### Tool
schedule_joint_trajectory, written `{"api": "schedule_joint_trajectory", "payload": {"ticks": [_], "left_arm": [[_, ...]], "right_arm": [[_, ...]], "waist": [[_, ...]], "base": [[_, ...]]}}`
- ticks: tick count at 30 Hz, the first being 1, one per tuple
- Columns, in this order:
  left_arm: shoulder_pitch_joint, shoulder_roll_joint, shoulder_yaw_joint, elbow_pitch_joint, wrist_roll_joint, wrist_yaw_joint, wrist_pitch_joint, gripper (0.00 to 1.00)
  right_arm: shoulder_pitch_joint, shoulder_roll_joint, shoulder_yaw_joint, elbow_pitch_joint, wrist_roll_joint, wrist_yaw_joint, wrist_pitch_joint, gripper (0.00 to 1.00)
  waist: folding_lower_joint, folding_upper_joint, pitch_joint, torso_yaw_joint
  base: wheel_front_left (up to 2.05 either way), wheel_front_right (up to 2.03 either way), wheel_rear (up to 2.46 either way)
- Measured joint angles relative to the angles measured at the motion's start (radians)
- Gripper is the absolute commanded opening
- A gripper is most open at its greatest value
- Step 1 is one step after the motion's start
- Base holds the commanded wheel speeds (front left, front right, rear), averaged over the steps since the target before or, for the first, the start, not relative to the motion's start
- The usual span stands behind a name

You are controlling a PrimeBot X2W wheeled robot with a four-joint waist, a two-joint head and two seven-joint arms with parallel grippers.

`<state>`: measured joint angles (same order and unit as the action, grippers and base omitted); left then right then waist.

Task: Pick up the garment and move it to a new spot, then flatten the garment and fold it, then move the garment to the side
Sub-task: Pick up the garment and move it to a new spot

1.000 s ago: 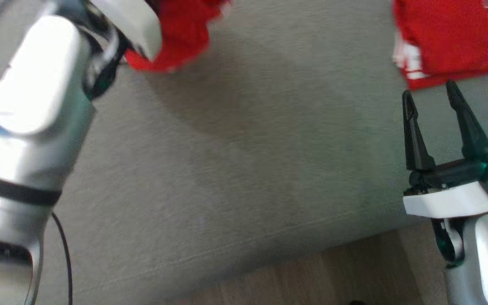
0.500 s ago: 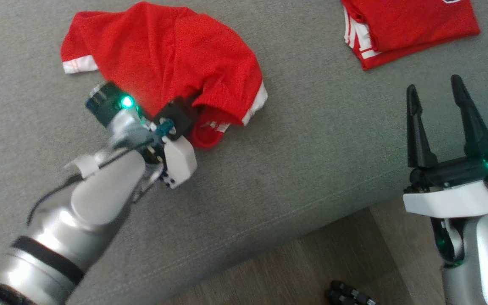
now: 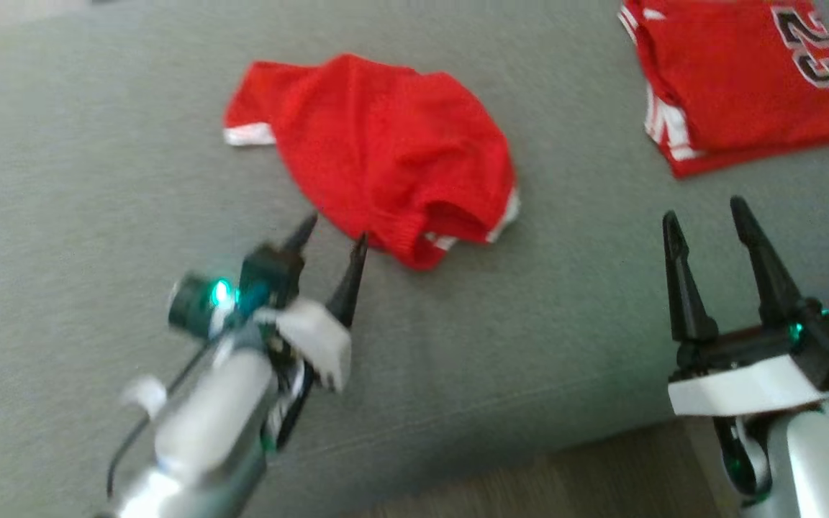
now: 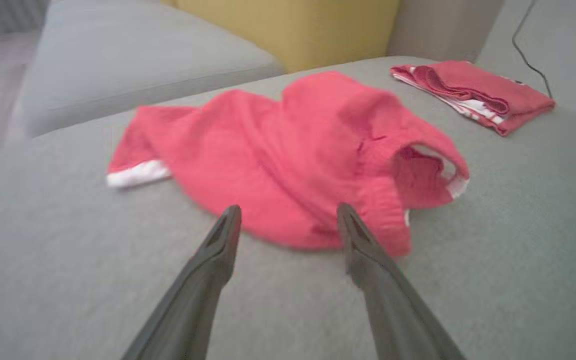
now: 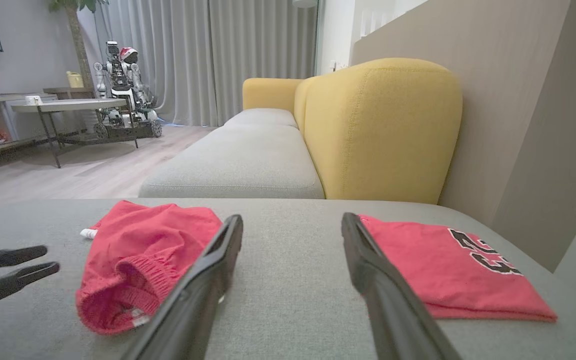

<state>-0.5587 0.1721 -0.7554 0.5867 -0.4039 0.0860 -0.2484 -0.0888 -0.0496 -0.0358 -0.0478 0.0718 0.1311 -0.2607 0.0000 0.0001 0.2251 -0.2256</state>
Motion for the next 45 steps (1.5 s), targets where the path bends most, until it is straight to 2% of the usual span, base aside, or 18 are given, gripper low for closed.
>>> {"api": "schedule_joint_trajectory", "payload": {"ticks": [4, 8, 13, 16, 24, 29, 34, 45], "left_arm": [[0.205, -0.005, 0.081, -0.148, -0.023, 0.085, -0.001, 1.0], [0.325, -0.011, 0.149, -0.276, -0.009, 0.127, -0.001, 1.0], [0.473, -0.021, 0.266, -0.46, 0.083, 0.192, -0.001, 1.0], [0.554, -0.035, 0.316, -0.541, 0.143, 0.205, -0.001, 1.0], [0.701, -0.058, 0.393, -0.633, 0.278, 0.215, -0.001, 1.0], [0.771, -0.062, 0.416, -0.668, 0.314, 0.214, -0.001, 1.0], [0.839, -0.075, 0.447, -0.668, 0.324, 0.205, -0.001, 1.0], [0.847, -0.09, 0.47, -0.66, 0.35, 0.177, -0.001, 1.0]], "right_arm": [[0.046, 0.001, -0.019, 0.021, 0.02, 0.0, 0.0, 1.0], [0.076, 0.002, -0.019, 0.037, 0.02, 0.0, 0.001, 1.0], [0.105, 0.003, -0.021, 0.038, 0.038, 0.0, 0.001, 1.0], [0.124, 0.003, -0.025, 0.037, 0.043, 0.0, 0.001, 1.0], [0.227, 0.008, -0.034, 0.037, 0.043, 0.0, 0.001, 1.0], [0.287, 0.008, -0.015, 0.044, 0.049, 0.0, 0.001, 1.0], [0.331, 0.01, 0.001, 0.047, 0.059, 0.0, 0.001, 1.0], [0.331, 0.01, 0.015, 0.049, 0.061, 0.0, 0.001, 1.0]], "waist": [[0.0, 0.0, -0.067, 0.092], [0.0, 0.0, -0.113, 0.17], [0.0, 0.0, -0.172, 0.245], [-0.0001, 0.0, -0.203, 0.276], [-0.0001, 0.0, -0.277, 0.309], [-0.0001, 0.0, -0.305, 0.305], [-0.0001, 0.0, -0.33, 0.294], [0.0, 0.0, -0.351, 0.281]], "base": [[0.0, 0.0, 0.0], [0.0, 0.0, 0.0], [0.0, 0.0, 0.0], [0.0, 0.0, 0.0], [0.0, 0.0, 0.0], [0.0, 0.0, 0.0], [0.0, 0.0, 0.0], [0.0, 0.0, 0.0]]}}
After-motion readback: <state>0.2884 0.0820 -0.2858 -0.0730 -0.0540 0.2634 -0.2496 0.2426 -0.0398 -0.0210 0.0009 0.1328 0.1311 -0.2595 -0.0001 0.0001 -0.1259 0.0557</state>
